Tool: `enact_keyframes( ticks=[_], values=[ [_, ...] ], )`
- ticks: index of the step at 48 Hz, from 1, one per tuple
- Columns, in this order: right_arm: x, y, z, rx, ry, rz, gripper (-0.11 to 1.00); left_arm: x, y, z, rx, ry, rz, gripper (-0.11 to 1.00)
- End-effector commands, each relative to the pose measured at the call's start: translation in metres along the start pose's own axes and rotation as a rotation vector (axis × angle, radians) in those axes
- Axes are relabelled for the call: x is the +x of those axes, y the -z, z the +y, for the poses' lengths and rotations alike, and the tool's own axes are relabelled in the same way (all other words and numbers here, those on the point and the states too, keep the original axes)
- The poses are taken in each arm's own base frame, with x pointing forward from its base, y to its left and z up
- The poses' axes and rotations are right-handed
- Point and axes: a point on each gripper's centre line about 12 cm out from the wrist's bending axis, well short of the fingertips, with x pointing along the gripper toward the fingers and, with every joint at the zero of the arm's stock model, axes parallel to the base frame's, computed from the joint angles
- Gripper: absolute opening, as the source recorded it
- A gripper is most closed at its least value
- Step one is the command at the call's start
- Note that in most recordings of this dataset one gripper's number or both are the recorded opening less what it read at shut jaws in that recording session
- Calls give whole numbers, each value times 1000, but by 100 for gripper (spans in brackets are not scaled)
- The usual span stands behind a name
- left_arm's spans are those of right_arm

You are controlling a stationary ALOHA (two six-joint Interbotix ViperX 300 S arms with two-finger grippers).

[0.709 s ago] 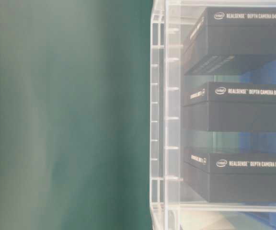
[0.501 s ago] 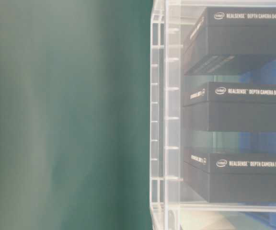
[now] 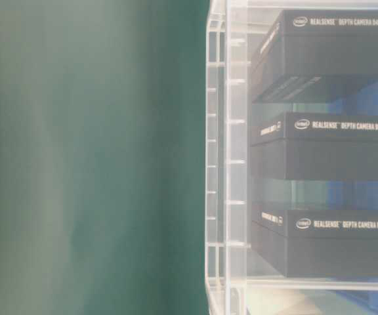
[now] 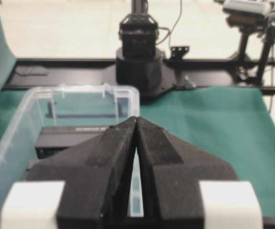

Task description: Take the box out of the case with the right arm.

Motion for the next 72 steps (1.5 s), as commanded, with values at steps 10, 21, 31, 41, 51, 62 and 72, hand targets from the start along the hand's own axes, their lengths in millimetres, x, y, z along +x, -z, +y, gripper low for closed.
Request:
enact_keyframes(
  ticks=[10,21,31,41,51,62,72],
  values=[
    [3,-53,1,9,4,38,0,-3,-58,2,5,-8,54,0],
    [4,-51,1,31,9,101,0,-5,-58,2,3,-10,124,0],
    [0,-32,0,104,27,280,0,-10,-51,2,-36,-16,253,0],
    [-12,-9,-1,200,85,581,0,-25,-45,1,-111,-30,478,0],
    [-27,13,-1,253,162,904,0,-44,-29,-3,-169,-50,723,0],
    [-36,21,-2,278,226,1123,0,-56,-18,-5,-197,-65,858,0],
    [-34,18,-5,270,248,1112,0,-57,-18,-6,-196,-62,860,0]
  ],
)
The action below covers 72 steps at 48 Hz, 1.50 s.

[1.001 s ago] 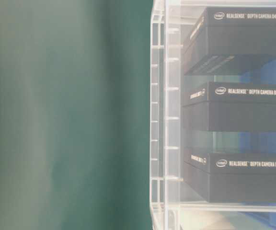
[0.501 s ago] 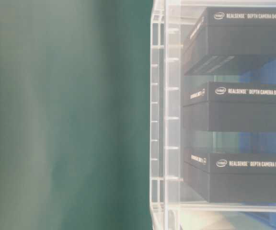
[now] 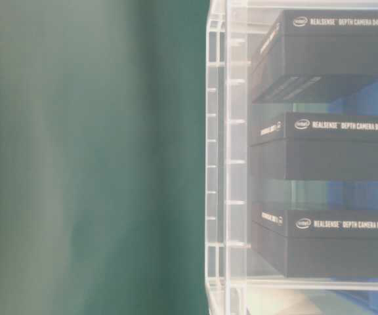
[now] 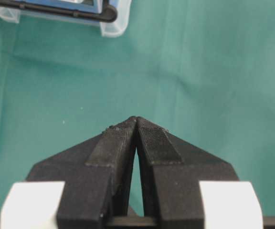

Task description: Take the box out of the case with the right arm.

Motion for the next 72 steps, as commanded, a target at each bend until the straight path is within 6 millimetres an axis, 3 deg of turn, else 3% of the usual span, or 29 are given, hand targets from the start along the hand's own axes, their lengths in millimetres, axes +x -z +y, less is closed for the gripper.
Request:
enact_keyframes(
  ticks=[1,8,24,32,46,72],
  values=[
    [-8,-5,0,8,0,-26,0,-5,-7,-2,2,6,-18,0],
    [-7,-5,0,107,2,-19,0,-5,-6,-2,2,5,-16,0],
    [-1,-3,-4,854,87,28,0,-5,-7,-2,1,6,-19,0],
    [-2,5,-8,1105,162,71,0,-5,-6,-2,2,5,-16,0],
    [2,-1,-8,1123,196,77,0,-5,-7,-2,2,6,-18,0],
    [10,-25,-70,1055,296,53,0,-5,-7,-2,2,6,-19,0]
  ],
)
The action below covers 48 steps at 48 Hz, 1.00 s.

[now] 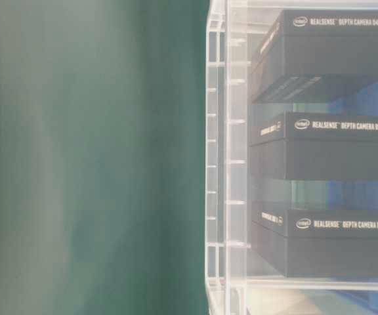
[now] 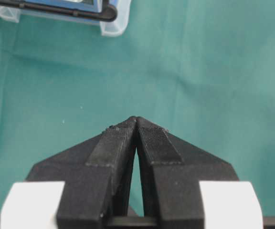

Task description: Take the box out of the case with the right arm.

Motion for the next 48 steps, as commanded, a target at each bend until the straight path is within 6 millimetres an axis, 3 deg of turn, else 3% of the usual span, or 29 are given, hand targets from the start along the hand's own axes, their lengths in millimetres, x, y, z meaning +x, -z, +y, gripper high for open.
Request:
enact_keyframes(
  ticks=[1,24,29,40,43,48],
  values=[
    [-5,-9,4,-13,-17,-14,0,-5,-7,-2,2,6,-18,0],
    [0,-14,5,18,6,-12,2,-5,-7,-2,4,6,-18,0],
    [1,-14,5,41,9,-15,19,-4,-6,-2,3,4,-15,0],
    [2,-17,3,124,22,-36,86,-4,-6,-2,4,4,-12,0],
    [1,-17,3,135,23,-35,94,-4,-6,-2,4,4,-12,0],
    [2,-16,2,146,27,-33,91,-5,-5,-2,9,3,-11,0]
  ],
)
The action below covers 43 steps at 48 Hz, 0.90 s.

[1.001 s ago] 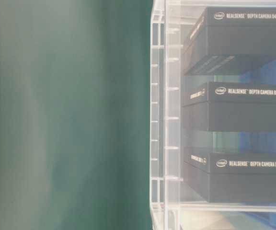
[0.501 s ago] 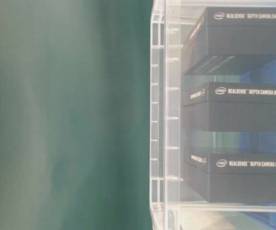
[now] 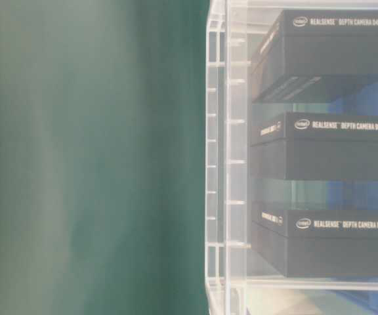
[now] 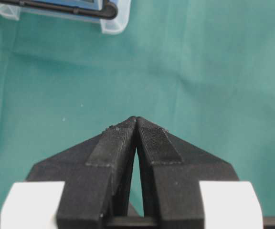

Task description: Take the box out of the case with the right arm.

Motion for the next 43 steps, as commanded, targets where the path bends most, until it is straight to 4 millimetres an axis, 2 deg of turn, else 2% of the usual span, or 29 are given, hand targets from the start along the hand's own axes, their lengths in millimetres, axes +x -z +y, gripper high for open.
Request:
enact_keyframes(
  ticks=[1,20,29,37,43],
  values=[
    [-6,-3,1,10,-16,-12,90,-5,-6,-2,8,3,-17,0],
    [-5,-3,1,11,-16,-12,90,-5,-6,-1,5,2,-15,0],
    [-2,-4,8,15,-8,-4,90,-5,-5,-1,3,0,-5,0],
    [5,-8,29,23,-17,15,90,-5,-3,-1,3,-4,15,0],
    [10,-13,54,24,-52,7,90,-5,-3,-1,2,-5,16,0]
  ],
)
